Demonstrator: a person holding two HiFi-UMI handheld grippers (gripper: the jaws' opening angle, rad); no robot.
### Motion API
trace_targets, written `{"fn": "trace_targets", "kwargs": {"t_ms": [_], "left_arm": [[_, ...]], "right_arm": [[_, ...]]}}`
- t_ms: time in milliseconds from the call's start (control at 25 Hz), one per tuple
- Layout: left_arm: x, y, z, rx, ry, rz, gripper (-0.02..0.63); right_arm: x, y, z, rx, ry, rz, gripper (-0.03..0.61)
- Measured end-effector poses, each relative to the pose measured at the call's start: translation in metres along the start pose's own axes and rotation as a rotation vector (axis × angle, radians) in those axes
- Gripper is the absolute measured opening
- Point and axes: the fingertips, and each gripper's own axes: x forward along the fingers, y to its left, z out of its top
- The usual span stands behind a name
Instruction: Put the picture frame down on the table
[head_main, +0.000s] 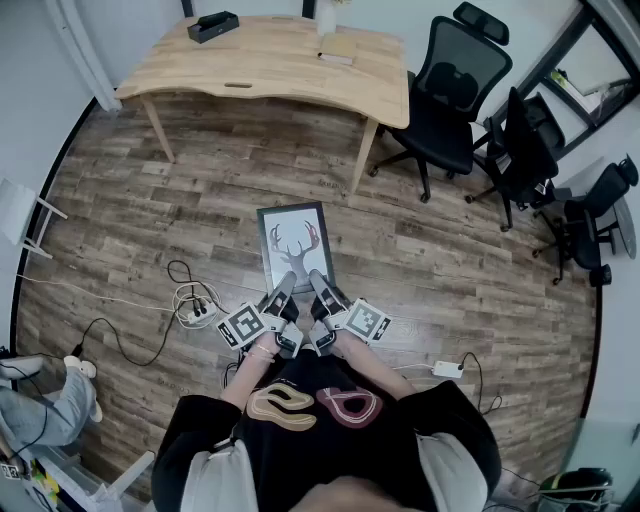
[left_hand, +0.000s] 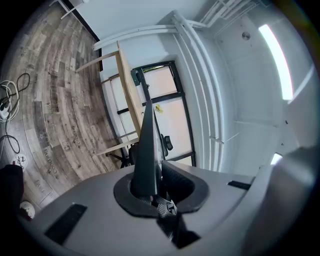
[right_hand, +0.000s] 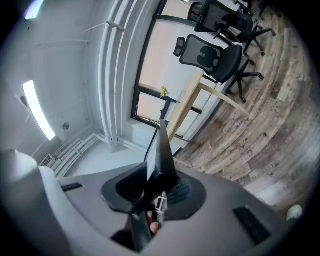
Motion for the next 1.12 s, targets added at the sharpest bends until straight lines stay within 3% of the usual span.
{"fn": "trace_targets", "kwargs": {"t_ms": [560,720,1120], "left_arm": [[0.030,0.018,0.080,-0.008,0.029,-0.029,0.040],[0.034,0.027,0.108,-0.008,0.043,-0.037,0.040],[0.036,0.042,0.167,-0.010,0.040,-0.042,0.040]], "right_arm": [[0.086,0.011,0.014,0.009,-0.062,0.018,0.095],[0.113,0.008,0.010,0.035,-0.077,-0.020,0.095],[0.173,0.020,0.001,0.022,-0.070,-0.019,0.095]]}}
